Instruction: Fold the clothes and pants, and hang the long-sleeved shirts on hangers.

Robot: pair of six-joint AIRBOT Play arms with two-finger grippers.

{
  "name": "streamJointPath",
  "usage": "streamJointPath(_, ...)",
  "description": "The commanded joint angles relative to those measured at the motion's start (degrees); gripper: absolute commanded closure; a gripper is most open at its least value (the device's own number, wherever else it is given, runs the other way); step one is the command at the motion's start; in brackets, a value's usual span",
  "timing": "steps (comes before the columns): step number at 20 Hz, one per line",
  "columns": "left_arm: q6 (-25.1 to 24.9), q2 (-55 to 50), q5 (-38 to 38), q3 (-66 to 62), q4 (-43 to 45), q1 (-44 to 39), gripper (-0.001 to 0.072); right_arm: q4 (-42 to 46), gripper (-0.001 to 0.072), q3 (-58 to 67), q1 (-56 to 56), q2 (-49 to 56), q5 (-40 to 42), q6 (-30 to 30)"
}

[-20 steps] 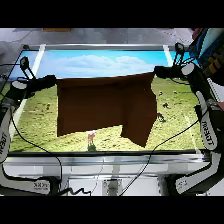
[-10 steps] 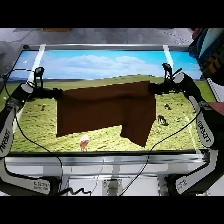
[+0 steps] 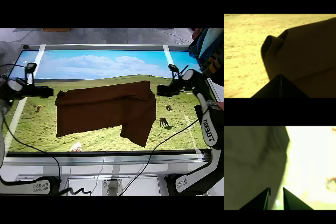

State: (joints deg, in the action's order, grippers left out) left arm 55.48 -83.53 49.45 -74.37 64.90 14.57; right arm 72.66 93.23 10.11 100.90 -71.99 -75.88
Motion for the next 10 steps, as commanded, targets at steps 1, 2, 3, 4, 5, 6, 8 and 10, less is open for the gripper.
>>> streamJointPath(1, 0.0, 6.3, 10.8, 0.0, 2.2, 4.4, 0.0691, 0.5, 0.0524, 0.5, 7.3, -0.6, -18.8, 4.5)
streamJointPath(2, 0.0, 7.4, 14.3, 0.1, 3.0, 6.0, 0.0691, -2.6, 0.0519, -1.5, 9.6, -1.4, -21.1, 4.6)
streamJointPath(3, -0.1, 8.3, 17.0, 0.6, 3.7, 7.6, 0.0691, -6.5, 0.0519, -4.5, 11.5, -2.4, -22.0, 5.1)
streamJointPath(4, -0.5, 9.1, 19.0, 1.6, 3.9, 9.6, 0.0691, -10.5, 0.0519, -8.5, 13.3, -3.7, -22.8, 6.3)
streamJointPath(5, -0.5, 10.1, 19.5, 3.3, 3.9, 11.5, 0.0691, -13.1, 0.0518, -12.9, 14.4, -5.0, -22.9, 7.6)
streamJointPath(6, -0.5, 11.1, 19.2, 5.5, 3.8, 13.4, 0.0691, -15.0, 0.0509, -17.8, 15.0, -6.6, -22.5, 8.8)
streamJointPath(8, -0.5, 11.9, 18.8, 9.0, 3.7, 16.2, 0.0691, -20.6, 0.0509, -27.6, 14.5, -9.6, -19.5, 10.4)
streamJointPath(10, -0.5, 11.9, 19.1, 11.1, 3.5, 17.4, 0.069, -25.0, 0.0507, -35.8, 12.7, -11.9, -15.2, 14.4)
